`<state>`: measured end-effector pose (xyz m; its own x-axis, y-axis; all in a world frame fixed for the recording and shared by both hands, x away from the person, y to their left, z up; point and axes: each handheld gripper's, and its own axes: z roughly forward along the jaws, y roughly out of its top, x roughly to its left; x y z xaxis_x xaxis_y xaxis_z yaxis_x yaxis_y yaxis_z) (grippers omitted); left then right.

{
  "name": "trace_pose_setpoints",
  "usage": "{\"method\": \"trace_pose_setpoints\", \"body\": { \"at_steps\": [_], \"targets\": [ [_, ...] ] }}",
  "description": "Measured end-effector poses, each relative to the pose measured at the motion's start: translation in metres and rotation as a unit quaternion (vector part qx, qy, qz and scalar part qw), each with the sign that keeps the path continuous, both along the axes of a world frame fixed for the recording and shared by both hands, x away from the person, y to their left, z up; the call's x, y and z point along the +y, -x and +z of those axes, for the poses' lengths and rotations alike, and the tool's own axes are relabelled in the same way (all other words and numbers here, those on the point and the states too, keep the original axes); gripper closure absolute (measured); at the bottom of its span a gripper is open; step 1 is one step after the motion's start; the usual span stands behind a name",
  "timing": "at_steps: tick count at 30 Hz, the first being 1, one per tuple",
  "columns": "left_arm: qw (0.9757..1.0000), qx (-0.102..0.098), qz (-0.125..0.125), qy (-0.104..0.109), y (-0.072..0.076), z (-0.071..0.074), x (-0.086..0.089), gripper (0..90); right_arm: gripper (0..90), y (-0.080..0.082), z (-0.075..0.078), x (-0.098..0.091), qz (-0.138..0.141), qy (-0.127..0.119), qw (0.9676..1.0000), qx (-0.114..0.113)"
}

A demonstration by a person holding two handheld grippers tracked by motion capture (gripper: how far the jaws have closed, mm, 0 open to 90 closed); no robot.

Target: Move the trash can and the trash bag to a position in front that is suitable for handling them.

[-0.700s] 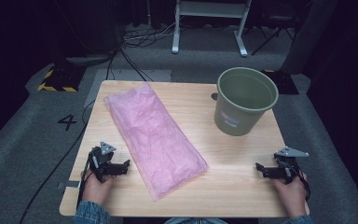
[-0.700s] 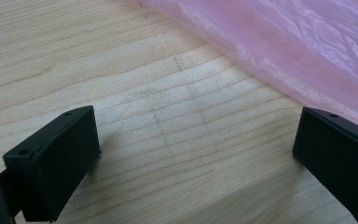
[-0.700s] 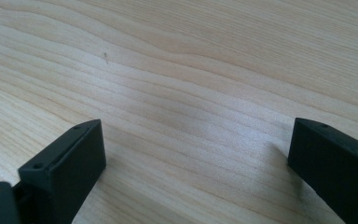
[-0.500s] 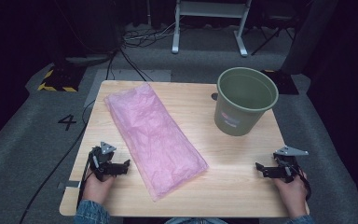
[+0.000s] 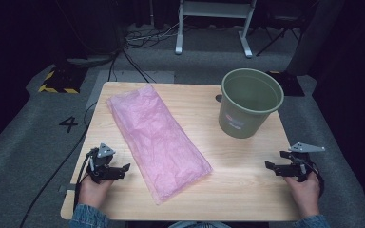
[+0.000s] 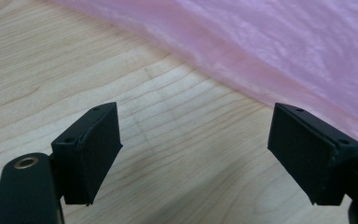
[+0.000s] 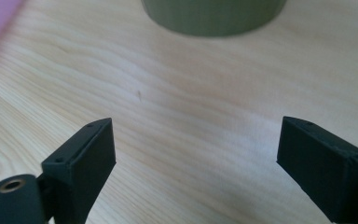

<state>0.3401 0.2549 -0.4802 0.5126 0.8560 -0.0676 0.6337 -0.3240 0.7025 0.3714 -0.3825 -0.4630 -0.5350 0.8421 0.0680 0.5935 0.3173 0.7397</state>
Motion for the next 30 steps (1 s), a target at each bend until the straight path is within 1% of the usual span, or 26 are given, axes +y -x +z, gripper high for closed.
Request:
{"method": "trace_pose_setpoints", "body": {
  "at_steps": [1,4,6,7,8,9,10,11,12,13,14,15,16,19,20,21,22,23,24,25,26,27,28,29,30],
  "targets": [
    [1.0000,-0.001,-0.005,0.004,0.001,0.001,0.000,16.8,11.9,0.001,0.006,0.001,0.001,0.002,1.0000,-0.008],
    [0.9998,-0.009,-0.014,0.012,0.004,0.004,-0.001,16.8,12.0,0.001,0.023,0.003,0.017,0.003,0.9997,-0.019],
    [0.9997,-0.013,-0.018,0.013,0.006,0.007,-0.004,16.8,13.0,0.001,0.035,0.004,0.020,-0.003,0.9994,-0.027],
    [0.9995,-0.017,-0.022,0.014,0.007,0.009,-0.007,16.8,14.2,-0.002,0.047,0.004,0.024,-0.009,0.9991,-0.034],
    [0.9995,-0.017,-0.022,0.014,0.007,0.009,-0.007,16.9,14.2,-0.002,0.047,0.004,0.024,-0.009,0.9991,-0.034],
    [0.9994,-0.018,-0.027,0.013,0.008,0.010,-0.009,16.9,14.3,-0.003,0.052,0.004,0.024,-0.008,0.9989,-0.039],
    [0.9994,-0.015,-0.028,0.014,0.008,0.010,-0.010,17.0,14.5,-0.007,0.063,0.007,0.027,0.007,0.9984,-0.050],
    [0.9993,-0.012,-0.031,0.015,0.008,0.011,-0.012,17.0,14.5,-0.007,0.063,0.007,0.027,0.007,0.9984,-0.050],
    [0.9993,-0.008,-0.034,0.016,0.008,0.011,-0.013,17.1,14.6,-0.009,0.069,0.009,0.028,0.010,0.9982,-0.051],
    [0.9992,-0.007,-0.036,0.015,0.008,0.010,-0.014,17.2,15.3,-0.012,0.082,0.014,0.038,0.012,0.9972,-0.064],
    [0.9992,-0.006,-0.037,0.014,0.008,0.009,-0.015,17.2,15.3,-0.012,0.082,0.014,0.038,0.012,0.9972,-0.064],
    [0.9991,-0.005,-0.040,0.012,0.009,0.008,-0.015,17.2,17.1,-0.015,0.096,0.019,0.048,0.012,0.9959,-0.075],
    [0.9991,-0.005,-0.040,0.012,0.009,0.008,-0.015,17.3,17.1,-0.015,0.096,0.019,0.048,0.012,0.9959,-0.075],
    [0.9991,-0.011,-0.037,0.015,0.012,0.009,-0.014,17.4,23.2,-0.023,0.113,0.029,0.072,0.017,0.9938,-0.082],
    [0.9992,-0.011,-0.034,0.016,0.013,0.010,-0.013,17.5,24.9,-0.026,0.118,0.032,0.076,0.021,0.9934,-0.083],
    [0.9992,-0.013,-0.034,0.015,0.014,0.010,-0.012,17.9,28.5,-0.033,0.129,0.039,0.086,0.030,0.9922,-0.085],
    [0.9993,-0.013,-0.032,0.015,0.015,0.010,-0.012,17.9,28.5,-0.033,0.129,0.039,0.086,0.030,0.9922,-0.085],
    [0.9993,-0.014,-0.032,0.015,0.016,0.010,-0.011,18.0,31.1,-0.036,0.134,0.042,0.090,0.034,0.9915,-0.087],
    [0.9994,-0.015,-0.028,0.016,0.017,0.009,-0.010,18.1,34.6,-0.043,0.144,0.048,0.101,0.034,0.9903,-0.089],
    [0.9994,-0.015,-0.028,0.016,0.017,0.009,-0.010,18.1,34.6,-0.043,0.144,0.048,0.101,0.034,0.9903,-0.089],
    [0.9994,-0.016,-0.026,0.018,0.018,0.008,-0.009,18.1,36.7,-0.047,0.148,0.051,0.106,0.034,0.9898,-0.088],
    [0.9995,-0.015,-0.019,0.021,0.019,0.008,-0.009,18.1,40.5,-0.051,0.152,0.055,0.114,0.037,0.9889,-0.088],
    [0.9995,-0.016,-0.018,0.020,0.019,0.007,-0.008,18.1,43.3,-0.054,0.155,0.060,0.122,0.043,0.9878,-0.086],
    [0.9995,-0.015,-0.017,0.021,0.020,0.007,-0.007,18.0,45.3,-0.058,0.158,0.064,0.130,0.051,0.9865,-0.086],
    [0.9995,-0.016,-0.015,0.024,0.021,0.006,-0.007,18.0,47.1,-0.060,0.159,0.069,0.136,0.060,0.9847,-0.091]
  ]
}}
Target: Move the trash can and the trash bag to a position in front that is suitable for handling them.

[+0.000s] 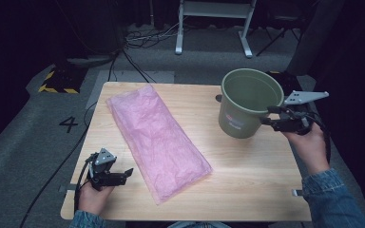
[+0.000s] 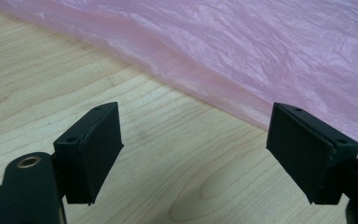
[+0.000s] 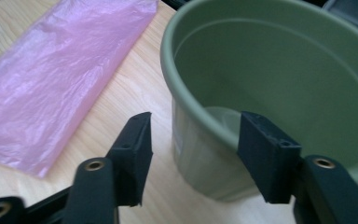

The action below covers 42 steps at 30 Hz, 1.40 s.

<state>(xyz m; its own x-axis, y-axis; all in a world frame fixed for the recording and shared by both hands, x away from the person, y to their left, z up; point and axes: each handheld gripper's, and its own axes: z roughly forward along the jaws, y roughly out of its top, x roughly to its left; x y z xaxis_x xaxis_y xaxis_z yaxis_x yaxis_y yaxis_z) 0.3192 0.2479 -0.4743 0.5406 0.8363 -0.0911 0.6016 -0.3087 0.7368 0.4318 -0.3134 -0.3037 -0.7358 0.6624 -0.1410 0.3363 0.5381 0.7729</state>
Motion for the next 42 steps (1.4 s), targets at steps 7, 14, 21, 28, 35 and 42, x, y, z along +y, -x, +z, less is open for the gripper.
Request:
{"method": "trace_pose_setpoints", "body": {
  "at_steps": [7,14,21,28,35,42],
  "targets": [
    [0.9999,0.002,0.006,-0.013,0.004,-0.002,0.002,18.0,53.7,-0.021,0.000,0.029,0.020,0.032,0.9989,-0.029],
    [0.9998,0.003,0.013,-0.013,0.008,-0.004,0.006,18.0,52.5,-0.034,-0.008,0.058,0.031,0.041,0.9980,-0.036],
    [0.9998,0.009,0.015,-0.012,0.010,-0.006,0.008,18.1,58.5,-0.048,-0.017,0.071,0.044,0.048,0.9976,0.024],
    [0.9998,0.015,0.014,-0.006,0.010,-0.006,0.008,18.2,68.5,-0.048,-0.018,0.071,0.058,0.041,0.9958,0.058],
    [0.9998,0.015,0.007,-0.005,0.007,-0.007,0.004,18.2,76.3,-0.029,-0.013,0.070,0.092,0.034,0.9925,0.072],
    [0.9993,0.028,0.016,0.019,0.003,-0.007,0.003,19.8,74.9,0.007,-0.012,0.073,0.132,0.037,0.9876,0.077]
  ]
}}
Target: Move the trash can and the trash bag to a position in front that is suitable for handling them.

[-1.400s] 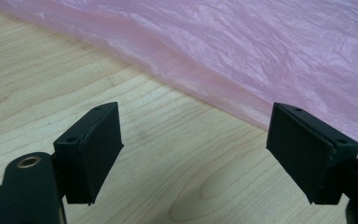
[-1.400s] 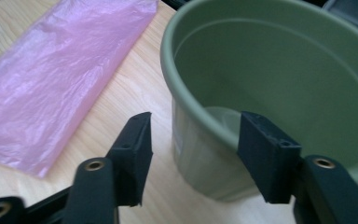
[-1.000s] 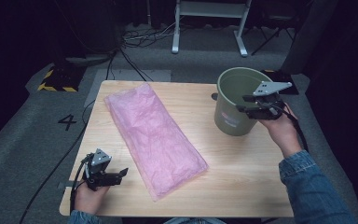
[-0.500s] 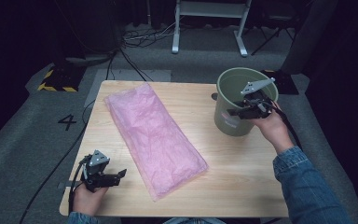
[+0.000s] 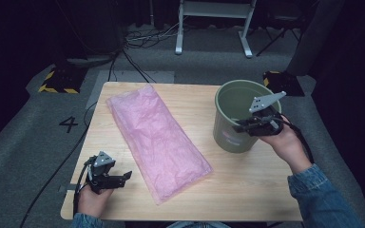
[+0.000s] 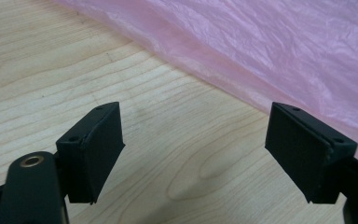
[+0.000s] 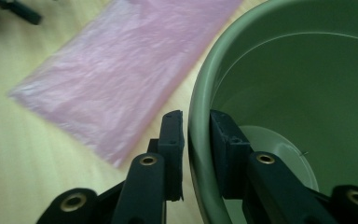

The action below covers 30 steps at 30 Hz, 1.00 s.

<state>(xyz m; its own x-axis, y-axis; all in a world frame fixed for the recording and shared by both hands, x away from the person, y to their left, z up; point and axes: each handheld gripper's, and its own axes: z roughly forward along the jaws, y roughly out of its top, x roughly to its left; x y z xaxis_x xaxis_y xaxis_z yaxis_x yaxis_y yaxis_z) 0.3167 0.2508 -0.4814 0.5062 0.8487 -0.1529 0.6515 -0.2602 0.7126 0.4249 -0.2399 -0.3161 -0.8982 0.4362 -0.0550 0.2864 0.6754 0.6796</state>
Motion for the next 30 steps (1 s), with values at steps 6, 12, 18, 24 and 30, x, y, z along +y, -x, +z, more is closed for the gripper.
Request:
{"method": "trace_pose_setpoints", "body": {
  "at_steps": [6,12,18,24,30],
  "targets": [
    [0.9998,0.002,0.003,0.018,-0.005,0.002,0.000,20.4,71.2,0.036,0.000,0.005,0.037,0.000,0.9993,0.001],
    [0.9997,0.004,0.010,0.023,-0.016,0.005,-0.010,20.3,69.3,0.069,-0.001,0.010,0.071,-0.001,0.9975,0.009],
    [0.9997,0.014,0.018,0.008,-0.030,0.002,-0.017,20.1,66.6,0.094,0.000,0.013,0.091,0.001,0.9956,0.023],
    [0.9994,0.029,0.019,0.002,-0.037,-0.002,-0.017,20.0,64.7,0.117,0.001,0.016,0.121,0.005,0.9917,0.044],
    [0.9994,0.021,0.028,0.003,-0.042,0.001,-0.015,20.0,61.7,0.142,-0.002,0.027,0.174,-0.002,0.9836,0.047]
  ]
}}
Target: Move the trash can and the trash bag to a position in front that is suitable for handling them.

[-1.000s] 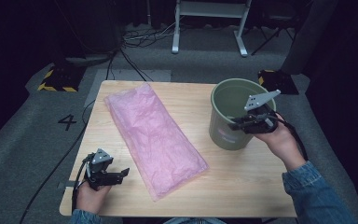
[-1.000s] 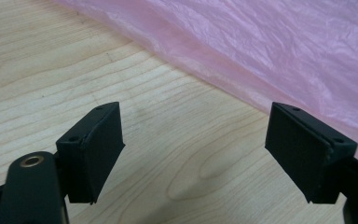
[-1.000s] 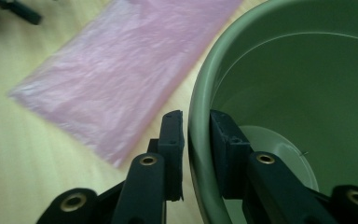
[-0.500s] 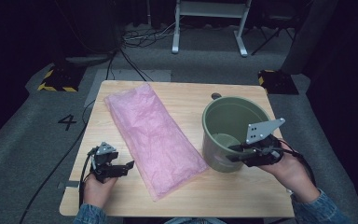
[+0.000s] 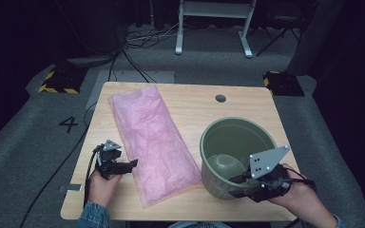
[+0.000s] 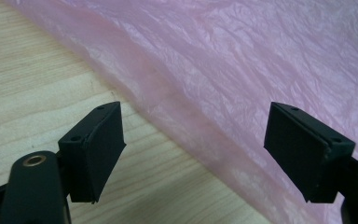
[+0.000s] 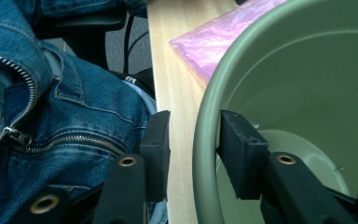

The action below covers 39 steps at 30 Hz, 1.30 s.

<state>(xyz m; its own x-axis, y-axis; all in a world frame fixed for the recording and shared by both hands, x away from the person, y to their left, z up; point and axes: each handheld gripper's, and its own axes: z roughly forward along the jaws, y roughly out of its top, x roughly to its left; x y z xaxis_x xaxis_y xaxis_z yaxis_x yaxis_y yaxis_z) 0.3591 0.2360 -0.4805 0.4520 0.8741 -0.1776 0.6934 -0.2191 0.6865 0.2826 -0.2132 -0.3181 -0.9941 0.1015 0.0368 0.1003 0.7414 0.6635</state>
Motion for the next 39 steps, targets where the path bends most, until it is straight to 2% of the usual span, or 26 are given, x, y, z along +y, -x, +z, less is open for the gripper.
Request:
{"method": "trace_pose_setpoints", "body": {
  "at_steps": [1,3,7,10,13,15,17,18,19,20,21,23,26,30,32,33,35,37,39],
  "targets": [
    [1.0000,0.000,0.000,0.000,0.000,0.000,0.000,20.0,61.7,0.000,0.000,0.000,0.000,0.000,1.0000,0.000],
    [1.0000,0.000,0.001,-0.002,-0.003,0.000,0.000,20.0,58.9,0.006,0.002,0.002,-0.002,-0.005,0.9998,-0.019],
    [0.9999,0.006,0.003,-0.009,-0.010,0.000,-0.002,19.3,56.1,0.012,0.011,-0.005,-0.011,-0.046,0.9980,-0.042],
    [0.9997,0.014,0.004,-0.018,-0.017,0.001,-0.003,19.1,52.5,0.012,0.019,-0.018,-0.036,-0.075,0.9946,-0.062],
    [0.9992,0.023,0.007,-0.030,-0.022,0.001,-0.005,18.3,47.2,0.008,0.027,-0.038,-0.073,-0.091,0.9904,-0.074],
    [0.9990,0.028,0.009,-0.034,-0.025,0.001,-0.005,18.2,44.4,0.006,0.032,-0.056,-0.103,-0.095,0.9863,-0.087],
    [0.9989,0.031,0.013,-0.032,-0.028,0.001,-0.004,18.0,41.5,0.005,0.035,-0.078,-0.140,-0.098,0.9802,-0.100],
    [0.9986,0.038,0.017,-0.031,-0.030,0.001,-0.003,18.0,40.3,0.004,0.036,-0.088,-0.162,-0.096,0.9764,-0.106],
    [0.9977,0.053,0.026,-0.033,-0.034,0.001,-0.002,17.6,38.1,0.003,0.036,-0.107,-0.197,-0.093,0.9686,-0.119],
    [0.9977,0.053,0.026,-0.033,-0.034,0.001,-0.002,17.6,38.1,0.003,0.036,-0.107,-0.197,-0.093,0.9686,-0.119],
    [0.9969,0.064,0.029,-0.036,-0.037,0.001,-0.002,17.6,37.8,0.003,0.034,-0.116,-0.210,-0.094,0.9657,-0.120],
    [0.9963,0.071,0.033,-0.035,-0.041,0.000,-0.003,17.4,37.4,0.000,0.028,-0.130,-0.232,-0.097,0.9610,-0.116],
    [0.9956,0.082,0.036,-0.026,-0.049,-0.001,-0.004,17.4,37.1,-0.010,0.013,-0.146,-0.251,-0.105,0.9582,-0.088],
    [0.9952,0.079,0.043,-0.040,-0.057,-0.003,-0.008,15.5,37.0,-0.028,-0.012,-0.159,-0.278,-0.104,0.9531,-0.058],
    [0.9947,0.074,0.045,-0.055,-0.060,-0.004,-0.012,13.9,36.8,-0.036,-0.026,-0.161,-0.291,-0.095,0.9506,-0.053],
    [0.9939,0.070,0.048,-0.070,-0.061,-0.005,-0.015,12.6,36.6,-0.040,-0.033,-0.160,-0.295,-0.089,0.9499,-0.050],
    [0.9905,0.054,0.054,-0.114,-0.061,-0.008,-0.023,11.6,36.6,-0.049,-0.048,-0.154,-0.303,-0.069,0.9493,-0.049],
    [0.9914,0.051,0.048,-0.111,-0.061,-0.005,-0.027,18.6,37.4,-0.057,-0.065,-0.147,-0.309,-0.043,0.9489,-0.047],
    [0.9921,0.045,0.032,-0.113,-0.059,-0.002,-0.030,34.3,37.9,-0.065,-0.082,-0.138,-0.311,-0.023,0.9494,-0.040]
  ]
}}
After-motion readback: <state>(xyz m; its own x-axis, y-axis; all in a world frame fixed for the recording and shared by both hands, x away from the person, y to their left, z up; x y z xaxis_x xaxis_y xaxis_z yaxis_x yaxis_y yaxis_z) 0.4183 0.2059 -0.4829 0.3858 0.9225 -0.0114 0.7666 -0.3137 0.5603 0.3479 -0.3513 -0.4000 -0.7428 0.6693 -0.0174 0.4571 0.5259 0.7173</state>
